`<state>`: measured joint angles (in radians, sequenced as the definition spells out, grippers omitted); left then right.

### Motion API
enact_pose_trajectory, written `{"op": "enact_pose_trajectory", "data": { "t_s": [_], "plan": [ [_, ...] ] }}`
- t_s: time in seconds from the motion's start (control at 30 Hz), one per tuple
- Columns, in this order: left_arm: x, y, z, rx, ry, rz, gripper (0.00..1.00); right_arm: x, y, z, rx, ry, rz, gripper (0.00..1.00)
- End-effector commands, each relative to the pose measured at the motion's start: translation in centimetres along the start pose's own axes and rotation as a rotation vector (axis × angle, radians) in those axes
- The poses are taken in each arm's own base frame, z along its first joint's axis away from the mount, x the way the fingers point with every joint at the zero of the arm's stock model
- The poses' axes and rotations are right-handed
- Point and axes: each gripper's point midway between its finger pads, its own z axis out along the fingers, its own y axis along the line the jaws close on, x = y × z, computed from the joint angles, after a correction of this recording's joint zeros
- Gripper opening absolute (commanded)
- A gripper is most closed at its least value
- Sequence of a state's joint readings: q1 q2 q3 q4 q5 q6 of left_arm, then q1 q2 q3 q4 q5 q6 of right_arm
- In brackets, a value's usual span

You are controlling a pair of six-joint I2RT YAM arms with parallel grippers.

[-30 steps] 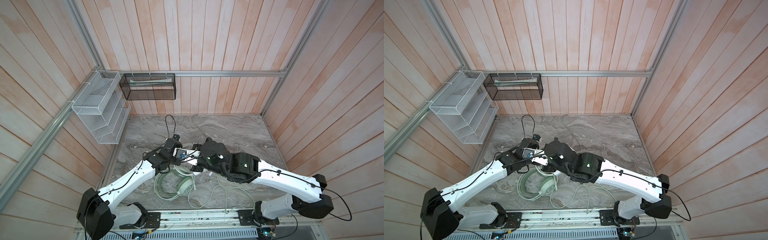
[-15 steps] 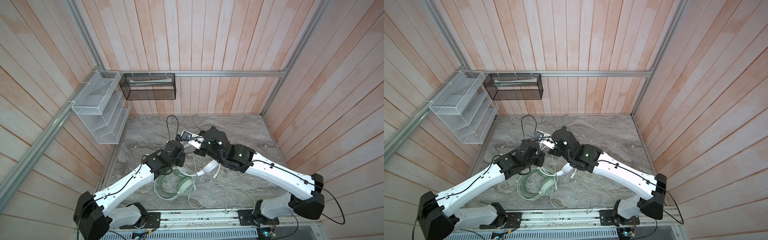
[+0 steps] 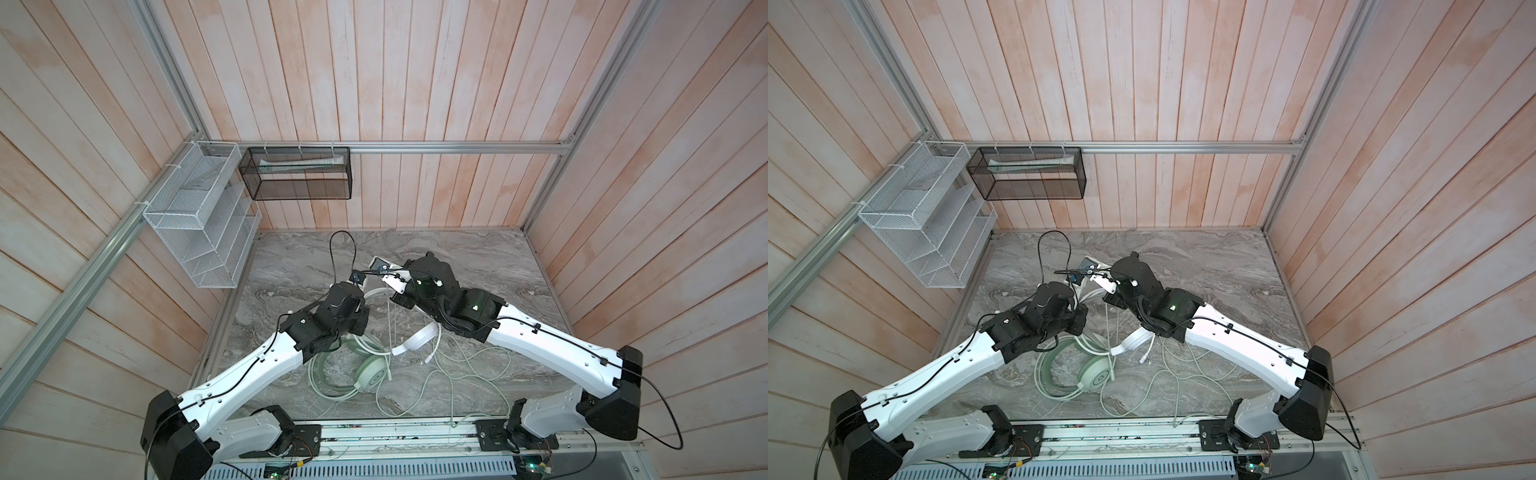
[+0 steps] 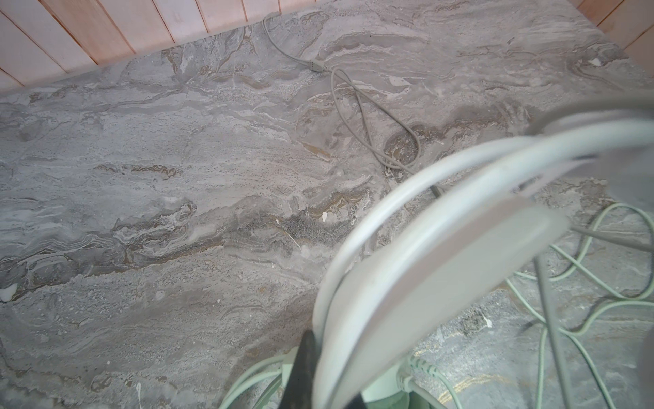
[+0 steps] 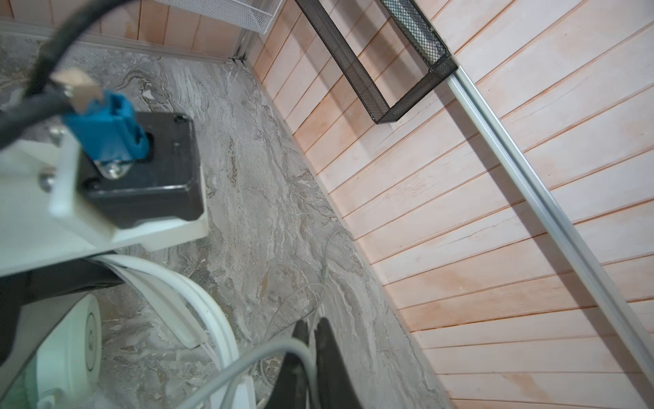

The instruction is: Wrap the headphones

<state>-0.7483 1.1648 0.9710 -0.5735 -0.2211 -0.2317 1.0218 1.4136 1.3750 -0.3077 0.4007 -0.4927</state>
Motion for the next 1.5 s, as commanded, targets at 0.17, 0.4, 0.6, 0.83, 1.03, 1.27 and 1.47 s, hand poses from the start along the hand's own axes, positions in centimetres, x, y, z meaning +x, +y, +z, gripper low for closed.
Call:
{"op": "enact_pose_trajectory", "data": {
  "t_s": [0.17,0.4,0.6,0.83,1.03,1.27,1.47],
  "plan": [
    [-0.1,1.0,-0.7,-0.058,-0.021,0.019,0.0,-3.9,-0.3,-4.1,-0.097,-0.124,0.08,0.0],
    [-0.1,1.5,-0.6,-0.09,-0.022,0.015,0.0,-3.8,4.6,-7.1,-0.276,-0.082,0.049,0.0],
    [-0.1,1.7,-1.0,-0.093,-0.038,0.015,0.0,-2.3,6.1,-8.4,-0.347,-0.024,0.058,0.0],
    [0.0,1.8,-0.9,-0.102,-0.036,0.018,0.0,-1.7,6.8,-10.0,-0.422,0.045,0.068,0.0],
    [-0.1,2.0,-1.1,-0.106,-0.049,0.014,0.0,-1.3,8.8,-10.9,-0.519,0.088,0.077,0.0],
    [0.0,2.3,-0.9,-0.125,-0.045,0.015,0.0,-1.2,9.3,-10.5,-0.487,0.166,0.063,0.0],
    [-1.6,3.4,-2.8,-0.176,-0.123,-0.031,0.0,-0.5,9.1,-11.1,-0.453,0.157,0.131,0.0]
  ]
}}
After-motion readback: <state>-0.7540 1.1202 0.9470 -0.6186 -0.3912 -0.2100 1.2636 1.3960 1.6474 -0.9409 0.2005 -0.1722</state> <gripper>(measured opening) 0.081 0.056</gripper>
